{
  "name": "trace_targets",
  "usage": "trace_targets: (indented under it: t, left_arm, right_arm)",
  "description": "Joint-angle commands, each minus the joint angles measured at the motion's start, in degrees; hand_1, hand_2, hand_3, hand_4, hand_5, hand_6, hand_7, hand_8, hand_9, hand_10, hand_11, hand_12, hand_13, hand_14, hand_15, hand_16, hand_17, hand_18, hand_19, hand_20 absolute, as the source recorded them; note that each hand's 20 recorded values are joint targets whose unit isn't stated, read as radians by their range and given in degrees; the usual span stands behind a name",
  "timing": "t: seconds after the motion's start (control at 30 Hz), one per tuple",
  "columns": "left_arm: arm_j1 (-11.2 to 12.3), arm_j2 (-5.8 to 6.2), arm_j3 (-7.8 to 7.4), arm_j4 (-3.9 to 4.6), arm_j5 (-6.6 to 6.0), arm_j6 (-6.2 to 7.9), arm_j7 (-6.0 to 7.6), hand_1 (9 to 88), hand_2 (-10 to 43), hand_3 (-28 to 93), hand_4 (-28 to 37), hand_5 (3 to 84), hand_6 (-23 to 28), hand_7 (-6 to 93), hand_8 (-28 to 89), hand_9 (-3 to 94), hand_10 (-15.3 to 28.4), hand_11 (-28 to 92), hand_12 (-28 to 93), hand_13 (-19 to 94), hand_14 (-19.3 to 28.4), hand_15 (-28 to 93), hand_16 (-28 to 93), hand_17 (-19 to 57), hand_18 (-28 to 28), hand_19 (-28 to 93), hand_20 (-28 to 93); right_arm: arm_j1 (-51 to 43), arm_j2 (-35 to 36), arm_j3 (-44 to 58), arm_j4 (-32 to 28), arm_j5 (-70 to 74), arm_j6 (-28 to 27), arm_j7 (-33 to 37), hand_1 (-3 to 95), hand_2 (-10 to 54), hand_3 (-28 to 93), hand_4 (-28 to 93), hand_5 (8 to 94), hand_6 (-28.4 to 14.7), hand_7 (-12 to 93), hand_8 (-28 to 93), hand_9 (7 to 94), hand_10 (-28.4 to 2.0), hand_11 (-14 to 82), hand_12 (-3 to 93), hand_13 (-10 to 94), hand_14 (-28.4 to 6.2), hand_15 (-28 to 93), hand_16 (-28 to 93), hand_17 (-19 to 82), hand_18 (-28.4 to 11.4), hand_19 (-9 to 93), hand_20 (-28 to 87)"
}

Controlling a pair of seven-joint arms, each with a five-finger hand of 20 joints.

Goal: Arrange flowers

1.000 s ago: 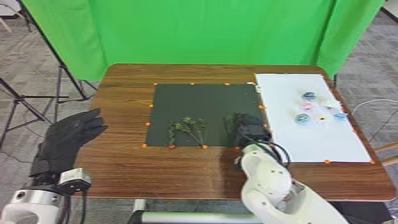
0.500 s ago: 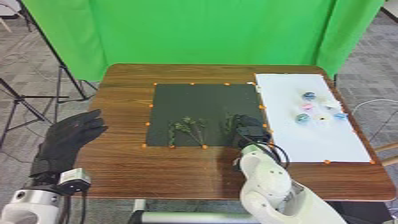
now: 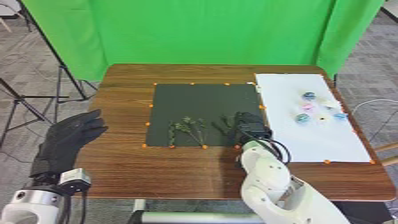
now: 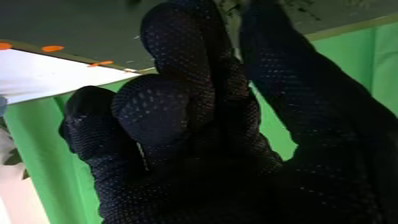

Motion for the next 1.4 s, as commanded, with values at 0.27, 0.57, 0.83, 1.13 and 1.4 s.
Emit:
trace_targets:
  t: [0.27, 0.57, 0.83, 1.13, 1.4]
  left_arm:
    - [0.9, 0.01, -0.38, -0.35, 0.02, -0.36, 0.07, 27.5, 4.4, 83, -20.6, 43.8, 12.5, 19.9, -11, 38.0, 21.1, 37, 9, 25, 27.2, 64, -14, -9.8, 22.5, 60, 8]
    - [1.2, -0.14, -0.52, -0.42, 0.11, -0.3, -0.22, 27.5, 4.4, 83, -20.6, 43.7, 12.5, 19.8, -11, 38.0, 21.2, 37, 9, 25, 27.1, 64, -14, -9.8, 22.5, 60, 8]
    - [2.3, -0.42, -1.38, -0.65, 0.07, -0.03, -0.07, 27.5, 4.5, 83, -20.5, 43.7, 12.5, 19.7, -11, 38.0, 21.1, 37, 9, 25, 27.2, 64, -14, -9.8, 22.5, 60, 8]
    - [2.5, 0.22, -0.96, -0.54, -0.71, 0.82, 1.47, 27.6, 4.5, 83, -20.5, 43.8, 12.5, 19.7, -11, 38.0, 21.2, 37, 9, 25, 27.1, 64, -14, -9.8, 22.5, 60, 8]
    - [2.7, 0.32, -1.0, -0.77, -0.51, 0.85, 1.41, 27.5, 4.5, 83, -20.5, 43.8, 12.5, 19.7, -11, 38.0, 21.1, 37, 9, 25, 27.2, 64, -14, -9.8, 22.5, 60, 8]
  right_arm:
    - [-0.8, -1.9, 0.0, -1.8, 1.5, -1.6, 0.4, 38.8, -6.9, 76, -22, 75.6, -8.1, 27, 11, 75.6, -19.1, 47.9, 24.7, 76, -11.6, 74, 23, 55, -20.9, 93, 40]
    - [-0.3, -1.0, -0.1, -2.1, 0.5, -0.3, 0.5, 35.9, -4.5, 76, -21, 76.2, -8.2, 29, -5, 76.0, -19.3, 47.3, 24.9, 77, -11.8, 74, 23, 56, -21.0, 93, 40]
    - [0.3, 0.4, 1.0, -4.3, 2.1, 2.2, 0.8, 33.6, -2.6, 75, -20, 74.9, -9.1, 29, -7, 74.9, -19.7, 46.2, 24.3, 76, -12.4, 74, 23, 56, -20.9, 93, 39]
    - [0.8, 2.5, 3.3, -6.1, 4.8, 7.1, -0.2, 31.9, -1.4, 75, -20, 74.0, -9.6, 28, -7, 74.5, -20.1, 43.9, 23.3, 75, -12.7, 74, 23, 55, -21.0, 93, 38]
    - [1.1, 8.8, 11.5, -4.9, 9.3, 12.9, 0.6, 29.3, 1.3, 76, -20, 70.2, -10.1, 26, -8, 71.3, -21.4, 36.1, 20.4, 73, -13.6, 73, 22, 53, -20.7, 93, 32]
